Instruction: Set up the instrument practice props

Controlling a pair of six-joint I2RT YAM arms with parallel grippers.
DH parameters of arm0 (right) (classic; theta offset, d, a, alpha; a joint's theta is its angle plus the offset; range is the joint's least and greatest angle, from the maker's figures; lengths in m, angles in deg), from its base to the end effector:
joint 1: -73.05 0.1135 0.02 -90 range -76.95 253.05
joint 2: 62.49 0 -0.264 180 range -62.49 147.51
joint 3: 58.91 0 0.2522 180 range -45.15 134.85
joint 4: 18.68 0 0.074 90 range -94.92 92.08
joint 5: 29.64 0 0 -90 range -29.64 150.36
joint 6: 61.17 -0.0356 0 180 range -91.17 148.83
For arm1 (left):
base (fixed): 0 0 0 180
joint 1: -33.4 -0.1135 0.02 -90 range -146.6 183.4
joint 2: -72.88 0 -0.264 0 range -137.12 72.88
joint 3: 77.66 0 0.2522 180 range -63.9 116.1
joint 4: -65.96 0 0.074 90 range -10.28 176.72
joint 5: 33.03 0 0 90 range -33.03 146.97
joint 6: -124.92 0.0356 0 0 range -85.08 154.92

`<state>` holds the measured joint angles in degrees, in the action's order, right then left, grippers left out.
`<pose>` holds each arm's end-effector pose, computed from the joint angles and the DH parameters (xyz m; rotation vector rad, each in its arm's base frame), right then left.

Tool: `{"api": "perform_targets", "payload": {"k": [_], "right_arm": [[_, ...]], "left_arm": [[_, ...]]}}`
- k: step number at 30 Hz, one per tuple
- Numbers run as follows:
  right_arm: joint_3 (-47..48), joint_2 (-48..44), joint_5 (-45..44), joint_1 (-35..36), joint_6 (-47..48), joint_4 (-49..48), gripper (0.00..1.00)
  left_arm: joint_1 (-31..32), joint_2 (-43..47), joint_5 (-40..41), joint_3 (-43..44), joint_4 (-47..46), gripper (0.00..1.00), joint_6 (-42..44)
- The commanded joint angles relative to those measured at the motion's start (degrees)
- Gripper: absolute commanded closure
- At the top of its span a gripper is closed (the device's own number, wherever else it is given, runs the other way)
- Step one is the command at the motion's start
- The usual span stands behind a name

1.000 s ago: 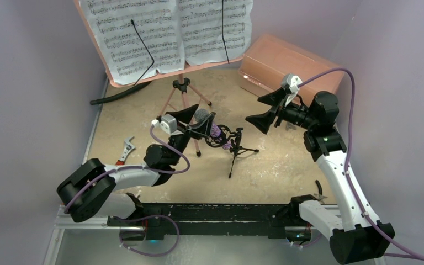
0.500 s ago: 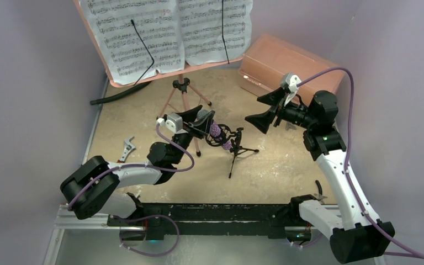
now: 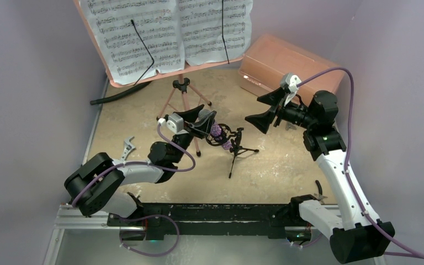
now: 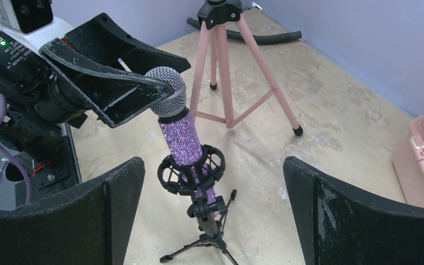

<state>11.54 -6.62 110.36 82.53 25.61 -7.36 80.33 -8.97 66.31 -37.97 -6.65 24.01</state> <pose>0.2053 0.0619 0.4010 -0.7826 1.3888 0.8299 0.1842 -0.1886 0.2609 0.1857 1.0656 -0.8285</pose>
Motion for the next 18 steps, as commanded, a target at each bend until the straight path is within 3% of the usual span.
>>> {"api": "perform_targets", "payload": {"k": [1,4,10,18], "right_arm": [[2.7,-0.4,-0.6,0.2,1.2,-0.8,0.02],[2.7,-0.5,-0.6,0.3,1.4,-0.7,0.02],[2.7,-0.3,-0.6,0.4,1.5,-0.6,0.02],[2.6,-0.3,-0.6,0.4,1.7,-0.5,0.02]], "left_arm": [[0.3,-1.7,-4.4,0.0,0.9,0.69,-0.1],[0.3,-1.0,-4.3,0.3,1.3,0.64,0.6],[0.3,2.1,-4.3,2.8,5.5,0.38,2.9],[0.3,9.0,-0.6,4.0,12.3,0.14,5.5]]}}
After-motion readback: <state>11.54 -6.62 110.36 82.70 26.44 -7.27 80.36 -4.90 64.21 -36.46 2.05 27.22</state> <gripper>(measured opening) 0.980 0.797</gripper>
